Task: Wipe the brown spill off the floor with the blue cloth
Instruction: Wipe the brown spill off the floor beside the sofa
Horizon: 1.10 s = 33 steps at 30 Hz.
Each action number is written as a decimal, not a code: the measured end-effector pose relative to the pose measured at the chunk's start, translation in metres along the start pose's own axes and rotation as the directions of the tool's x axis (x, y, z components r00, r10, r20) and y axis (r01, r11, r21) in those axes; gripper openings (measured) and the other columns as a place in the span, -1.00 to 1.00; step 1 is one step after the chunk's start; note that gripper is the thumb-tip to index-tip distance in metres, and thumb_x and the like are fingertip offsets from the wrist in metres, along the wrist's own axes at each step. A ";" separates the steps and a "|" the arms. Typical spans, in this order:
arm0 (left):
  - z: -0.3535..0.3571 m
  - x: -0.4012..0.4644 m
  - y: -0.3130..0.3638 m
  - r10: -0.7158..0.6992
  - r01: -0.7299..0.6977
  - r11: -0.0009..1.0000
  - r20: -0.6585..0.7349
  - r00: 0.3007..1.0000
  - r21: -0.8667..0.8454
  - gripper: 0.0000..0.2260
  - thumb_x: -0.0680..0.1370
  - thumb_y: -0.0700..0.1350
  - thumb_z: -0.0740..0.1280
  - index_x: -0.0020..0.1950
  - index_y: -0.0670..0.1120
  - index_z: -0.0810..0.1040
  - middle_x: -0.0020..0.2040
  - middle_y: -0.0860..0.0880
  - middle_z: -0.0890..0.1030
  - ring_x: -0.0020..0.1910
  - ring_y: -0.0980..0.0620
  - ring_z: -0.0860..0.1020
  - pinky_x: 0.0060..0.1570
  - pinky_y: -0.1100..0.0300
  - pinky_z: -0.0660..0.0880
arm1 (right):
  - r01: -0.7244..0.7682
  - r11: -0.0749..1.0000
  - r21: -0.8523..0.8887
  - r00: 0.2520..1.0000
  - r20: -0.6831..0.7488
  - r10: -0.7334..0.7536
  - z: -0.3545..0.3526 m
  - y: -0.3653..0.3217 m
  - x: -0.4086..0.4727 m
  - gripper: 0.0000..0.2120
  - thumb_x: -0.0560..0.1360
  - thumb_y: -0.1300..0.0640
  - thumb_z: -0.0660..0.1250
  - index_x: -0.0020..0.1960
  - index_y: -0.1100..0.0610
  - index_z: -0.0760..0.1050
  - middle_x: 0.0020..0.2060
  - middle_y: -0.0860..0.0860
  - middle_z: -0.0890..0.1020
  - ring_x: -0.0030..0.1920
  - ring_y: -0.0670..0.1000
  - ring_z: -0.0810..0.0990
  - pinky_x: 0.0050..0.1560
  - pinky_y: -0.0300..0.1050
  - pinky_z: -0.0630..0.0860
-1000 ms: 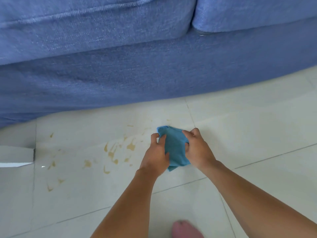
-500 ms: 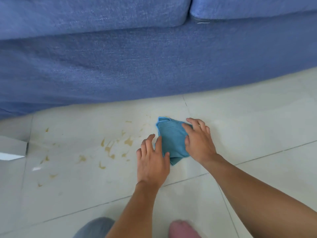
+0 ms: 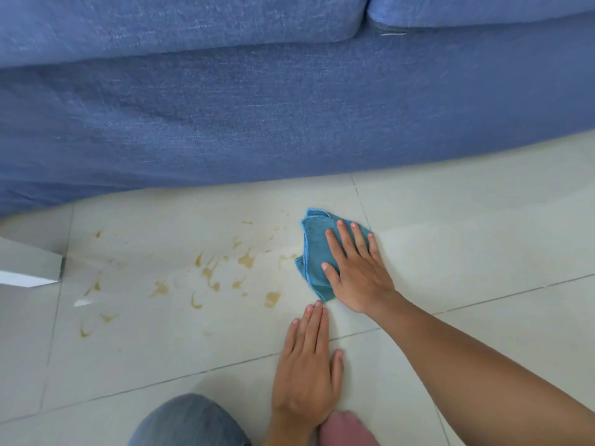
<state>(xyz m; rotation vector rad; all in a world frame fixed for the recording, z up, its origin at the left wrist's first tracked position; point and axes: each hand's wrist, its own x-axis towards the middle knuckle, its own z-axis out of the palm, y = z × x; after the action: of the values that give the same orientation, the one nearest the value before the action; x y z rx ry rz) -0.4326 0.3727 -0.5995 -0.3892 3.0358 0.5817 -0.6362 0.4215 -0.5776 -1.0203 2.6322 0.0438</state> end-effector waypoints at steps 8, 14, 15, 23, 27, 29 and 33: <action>0.000 0.002 0.002 -0.027 0.027 1.000 0.017 0.999 0.007 -0.37 0.59 0.09 0.22 0.59 -0.19 0.26 0.61 -0.10 0.25 0.61 -0.02 0.16 0.51 -0.09 0.13 | 0.095 0.995 -0.018 0.994 -0.048 -0.096 0.011 0.010 -0.002 -0.34 0.62 -0.23 -0.13 0.66 -0.05 -0.14 0.65 0.00 -0.17 0.63 0.07 -0.27 0.61 0.18 -0.17; -0.003 0.001 0.003 -0.053 0.052 0.998 0.043 0.998 0.021 -0.36 0.60 0.10 0.19 0.62 -0.16 0.19 0.64 -0.06 0.17 0.63 0.01 0.10 0.54 -0.09 0.07 | 0.074 0.997 0.013 0.996 -0.054 -0.073 0.008 -0.015 0.014 -0.35 0.61 -0.21 -0.19 0.66 -0.04 -0.15 0.65 0.04 -0.19 0.62 0.14 -0.29 0.59 0.23 -0.23; -0.003 0.001 0.003 -0.055 0.054 0.998 0.043 0.998 0.021 -0.36 0.60 0.11 0.19 0.61 -0.16 0.21 0.64 -0.05 0.19 0.63 0.01 0.10 0.53 -0.09 0.07 | 0.109 0.994 0.001 0.993 -0.055 -0.109 0.009 -0.012 0.009 -0.36 0.62 -0.21 -0.18 0.66 -0.05 -0.12 0.65 0.02 -0.16 0.63 0.13 -0.28 0.59 0.22 -0.21; -0.001 0.001 0.003 -0.046 0.046 0.999 0.016 0.999 0.001 -0.35 0.58 0.11 0.23 0.60 -0.16 0.24 0.64 -0.05 0.19 0.62 0.01 0.12 0.52 -0.08 0.11 | -0.078 0.996 0.046 0.995 -0.051 0.080 -0.006 0.010 0.042 -0.34 0.62 -0.17 -0.13 0.66 0.01 -0.16 0.65 0.02 -0.19 0.63 0.13 -0.28 0.59 0.18 -0.25; 0.001 0.001 0.001 -0.044 0.044 0.999 -0.011 0.999 0.010 -0.35 0.57 0.12 0.22 0.59 -0.18 0.27 0.62 -0.06 0.23 0.61 0.00 0.17 0.51 -0.08 0.14 | 0.084 0.996 -0.011 0.995 -0.054 -0.085 -0.004 -0.018 0.043 -0.37 0.59 -0.08 -0.12 0.66 -0.05 -0.08 0.66 -0.05 -0.11 0.63 0.22 -0.24 0.58 0.28 -0.21; 0.003 0.002 0.000 -0.044 0.044 0.999 -0.013 0.999 0.017 -0.35 0.57 0.12 0.23 0.58 -0.18 0.29 0.62 -0.07 0.23 0.61 0.00 0.18 0.51 -0.08 0.13 | 0.170 0.985 -0.030 0.984 -0.054 -0.172 0.002 -0.010 0.024 -0.36 0.56 -0.04 -0.05 0.65 -0.06 0.03 0.65 -0.06 0.01 0.64 0.22 -0.13 0.58 0.29 -0.11; 0.005 0.001 0.000 -0.038 0.038 0.999 -0.014 0.999 0.008 -0.35 0.56 0.12 0.23 0.58 -0.18 0.29 0.61 -0.07 0.25 0.60 0.00 0.20 0.49 -0.08 0.15 | 0.048 0.999 -0.019 0.997 -0.060 -0.049 0.000 0.009 0.020 -0.34 0.54 -0.05 -0.05 0.65 -0.06 0.05 0.65 -0.09 0.02 0.64 0.16 -0.13 0.60 0.23 -0.12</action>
<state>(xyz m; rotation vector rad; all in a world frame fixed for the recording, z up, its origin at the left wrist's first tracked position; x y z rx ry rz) -0.4341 0.3748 -0.6044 -0.4508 3.0359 0.5669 -0.6564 0.4153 -0.5843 -1.1073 2.6646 0.0255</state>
